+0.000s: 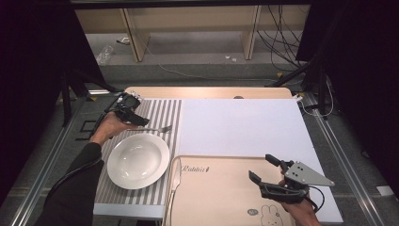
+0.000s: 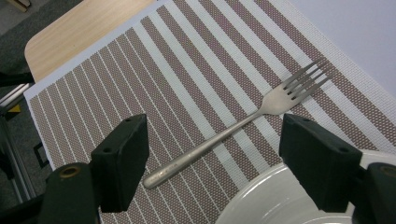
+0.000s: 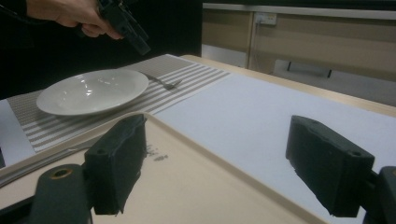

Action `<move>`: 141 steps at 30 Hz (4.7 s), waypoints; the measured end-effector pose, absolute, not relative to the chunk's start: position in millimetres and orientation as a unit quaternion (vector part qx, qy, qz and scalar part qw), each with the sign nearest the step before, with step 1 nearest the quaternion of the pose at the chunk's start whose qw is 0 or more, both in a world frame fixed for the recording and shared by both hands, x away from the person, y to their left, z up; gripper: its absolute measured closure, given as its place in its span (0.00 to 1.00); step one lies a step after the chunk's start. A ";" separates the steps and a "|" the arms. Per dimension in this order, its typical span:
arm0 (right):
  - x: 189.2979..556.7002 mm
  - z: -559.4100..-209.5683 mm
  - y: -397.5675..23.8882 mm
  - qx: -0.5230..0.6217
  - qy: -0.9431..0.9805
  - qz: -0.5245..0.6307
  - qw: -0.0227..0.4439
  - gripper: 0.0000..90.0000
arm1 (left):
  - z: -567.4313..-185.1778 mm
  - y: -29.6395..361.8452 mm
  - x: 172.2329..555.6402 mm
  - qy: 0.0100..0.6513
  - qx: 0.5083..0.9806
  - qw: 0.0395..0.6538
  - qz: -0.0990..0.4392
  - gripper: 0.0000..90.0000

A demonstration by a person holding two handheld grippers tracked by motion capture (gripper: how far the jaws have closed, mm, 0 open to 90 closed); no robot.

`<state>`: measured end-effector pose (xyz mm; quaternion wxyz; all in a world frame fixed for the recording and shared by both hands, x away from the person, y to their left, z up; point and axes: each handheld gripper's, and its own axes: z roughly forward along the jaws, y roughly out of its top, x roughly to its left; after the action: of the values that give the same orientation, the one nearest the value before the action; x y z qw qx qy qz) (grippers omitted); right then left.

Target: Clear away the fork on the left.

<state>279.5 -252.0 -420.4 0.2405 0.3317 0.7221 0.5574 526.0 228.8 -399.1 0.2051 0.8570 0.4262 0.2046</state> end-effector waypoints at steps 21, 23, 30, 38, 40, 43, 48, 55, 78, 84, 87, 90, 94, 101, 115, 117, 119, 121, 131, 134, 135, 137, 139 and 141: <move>279.3 -420.1 -252.4 0.332 0.725 0.555 0.237 0.24 | -425.8 228.8 548.2 0.424 0.876 0.149 0.176 0.30; 279.3 -420.3 -252.0 0.330 0.723 0.558 0.239 0.24 | -429.1 227.8 548.5 0.416 0.882 0.137 0.174 0.32; 279.5 -420.4 -251.5 0.330 0.723 0.559 0.238 0.24 | -437.4 222.9 552.2 0.396 0.897 0.115 0.160 0.34; 279.4 -420.3 -251.8 0.329 0.723 0.559 0.239 0.24 | -444.0 220.6 556.6 0.385 0.906 0.098 0.146 0.37; 279.1 -420.0 -251.8 0.328 0.723 0.560 0.238 0.24 | -445.1 221.7 558.4 0.383 0.908 0.096 0.141 0.39; 279.3 -419.9 -252.6 0.330 0.725 0.556 0.237 0.24 | -446.6 224.1 561.9 0.381 0.910 0.095 0.135 0.41; 279.6 -420.2 -252.1 0.329 0.723 0.559 0.238 0.24 | -450.5 225.1 565.2 0.385 0.910 0.096 0.122 0.45; 279.2 -419.8 -252.0 0.328 0.724 0.558 0.237 0.24 | -453.4 221.6 567.7 0.377 0.915 0.095 0.109 0.51; 279.4 -420.0 -251.6 0.325 0.724 0.559 0.239 0.24 | -460.9 225.2 573.9 0.396 0.910 0.102 0.071 0.61; 279.2 -419.7 -252.0 0.326 0.724 0.559 0.239 0.24 | -461.4 228.9 573.3 0.408 0.903 0.117 0.059 0.67; 279.5 -420.0 -251.7 0.325 0.724 0.560 0.241 0.24 | -461.4 228.2 572.9 0.407 0.904 0.117 0.057 0.69; 279.3 -420.0 -251.5 0.325 0.724 0.559 0.240 0.24 | -460.8 226.3 572.3 0.397 0.909 0.114 0.057 0.74; 279.4 -420.0 -251.9 0.326 0.724 0.559 0.240 0.24 | -460.5 223.4 570.5 0.387 0.914 0.110 0.059 0.79; 279.2 -420.0 -251.8 0.327 0.723 0.559 0.239 0.24 | -460.6 223.3 568.7 0.384 0.914 0.116 0.057 0.85; 279.4 -420.1 -252.5 0.327 0.723 0.560 0.239 0.24 | -458.7 230.2 565.4 0.405 0.901 0.141 0.068 0.93; 279.2 -420.0 -252.4 0.327 0.724 0.559 0.239 0.24 | -454.1 235.2 565.5 0.418 0.892 0.154 0.077 0.93; 279.1 -419.9 -252.1 0.326 0.724 0.559 0.240 0.24 | -447.5 238.7 565.6 0.430 0.883 0.163 0.099 0.93; 279.2 -420.1 -251.7 0.328 0.723 0.559 0.238 0.24 | -439.1 242.6 566.6 0.445 0.870 0.175 0.118 0.93; 279.6 -420.3 -251.7 0.328 0.723 0.559 0.239 0.24 | -391.4 245.2 563.0 0.481 0.823 0.268 0.140 0.93; 279.3 -420.0 -251.8 0.326 0.723 0.559 0.241 0.24 | -379.2 241.7 560.1 0.484 0.815 0.292 0.128 0.93; 279.1 -419.7 -251.9 0.328 0.723 0.559 0.238 0.24 | -375.4 240.1 558.9 0.485 0.813 0.297 0.125 0.93; 279.2 -420.0 -252.1 0.327 0.724 0.558 0.240 0.24 | -368.6 237.5 556.1 0.492 0.805 0.314 0.105 0.93; 278.9 -419.7 -252.2 0.327 0.723 0.559 0.239 0.24 | -363.7 234.5 551.6 0.497 0.797 0.333 0.086 0.93; 279.1 -419.7 -252.4 0.327 0.723 0.560 0.239 0.24 | -360.7 229.9 545.6 0.496 0.793 0.346 0.068 0.93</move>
<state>279.1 -252.4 -419.7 0.2387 0.3275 0.7229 0.5596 545.6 229.9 -360.7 0.3464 0.7934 0.4959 0.0675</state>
